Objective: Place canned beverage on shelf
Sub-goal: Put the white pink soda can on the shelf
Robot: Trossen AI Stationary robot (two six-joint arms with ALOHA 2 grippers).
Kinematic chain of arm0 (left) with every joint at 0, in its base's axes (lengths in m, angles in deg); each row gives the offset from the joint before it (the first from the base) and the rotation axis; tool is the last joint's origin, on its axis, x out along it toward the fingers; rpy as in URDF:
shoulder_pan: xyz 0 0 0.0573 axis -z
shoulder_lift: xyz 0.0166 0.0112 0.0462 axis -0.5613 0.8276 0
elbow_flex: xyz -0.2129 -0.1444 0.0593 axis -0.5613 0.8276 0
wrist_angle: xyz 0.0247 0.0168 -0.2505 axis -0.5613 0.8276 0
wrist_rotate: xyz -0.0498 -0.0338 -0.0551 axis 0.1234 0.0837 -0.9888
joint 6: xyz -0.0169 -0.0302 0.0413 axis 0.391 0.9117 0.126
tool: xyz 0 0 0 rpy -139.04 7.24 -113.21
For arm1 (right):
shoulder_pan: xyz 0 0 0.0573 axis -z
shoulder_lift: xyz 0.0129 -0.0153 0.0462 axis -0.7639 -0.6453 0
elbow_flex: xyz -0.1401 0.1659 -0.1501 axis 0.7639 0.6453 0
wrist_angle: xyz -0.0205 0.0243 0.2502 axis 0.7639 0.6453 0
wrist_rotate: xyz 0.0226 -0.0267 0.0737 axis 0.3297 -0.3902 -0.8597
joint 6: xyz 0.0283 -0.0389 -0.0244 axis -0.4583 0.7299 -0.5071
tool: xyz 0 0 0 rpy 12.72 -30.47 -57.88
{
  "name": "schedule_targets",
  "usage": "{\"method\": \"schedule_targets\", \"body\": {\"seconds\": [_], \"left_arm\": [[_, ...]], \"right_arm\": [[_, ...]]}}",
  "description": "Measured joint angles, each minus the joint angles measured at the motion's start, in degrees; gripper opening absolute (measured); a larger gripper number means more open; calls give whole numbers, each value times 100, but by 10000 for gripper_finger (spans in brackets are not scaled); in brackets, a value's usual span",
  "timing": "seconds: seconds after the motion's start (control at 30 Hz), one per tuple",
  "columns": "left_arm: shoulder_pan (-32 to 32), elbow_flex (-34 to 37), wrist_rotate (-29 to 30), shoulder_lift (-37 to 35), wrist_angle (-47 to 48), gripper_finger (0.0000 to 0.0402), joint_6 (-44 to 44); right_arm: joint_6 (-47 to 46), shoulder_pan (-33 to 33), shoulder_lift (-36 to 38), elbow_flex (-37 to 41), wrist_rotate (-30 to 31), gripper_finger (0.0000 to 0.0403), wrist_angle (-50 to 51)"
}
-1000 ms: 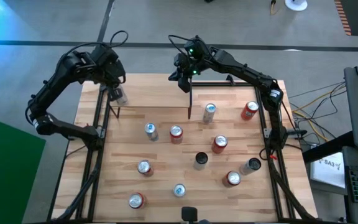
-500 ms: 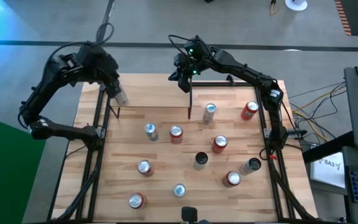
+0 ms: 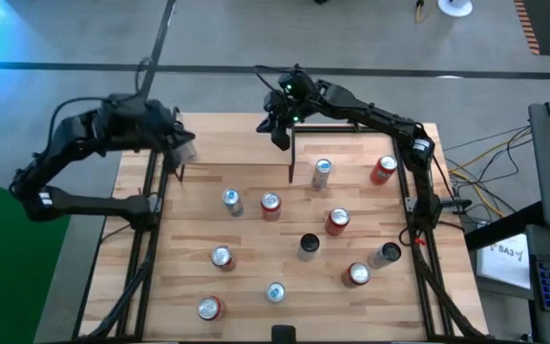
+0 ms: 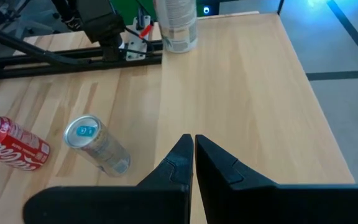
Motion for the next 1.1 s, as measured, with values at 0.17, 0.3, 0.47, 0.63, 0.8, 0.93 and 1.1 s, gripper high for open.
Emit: {"method": "schedule_targets", "body": {"seconds": [0.17,0.3,0.47,0.63,0.8,0.93,1.1], "left_arm": [[436,574,6,-156,76,0,465],[655,972,19,-155,301,0,958],[715,1428,606,-92,483,0,1520],[715,1576,1290,16,791,0,1992],[714,1613,1628,48,1099,0,2026],[710,1690,1886,27,1094,0,2030],[710,1763,2042,50,1053,0,2050]], "right_arm": [[0,-57,0,1,-3,9,-34],[-1,-60,-1,0,-3,9,-34],[-2,-58,-2,-1,-2,9,-34],[-22,-58,-2,-1,-2,9,-34],[-24,-58,-2,-1,-1,9,-36],[-24,-58,-4,-1,-1,9,-34],[-22,-58,-9,-1,-1,9,-34]]}}
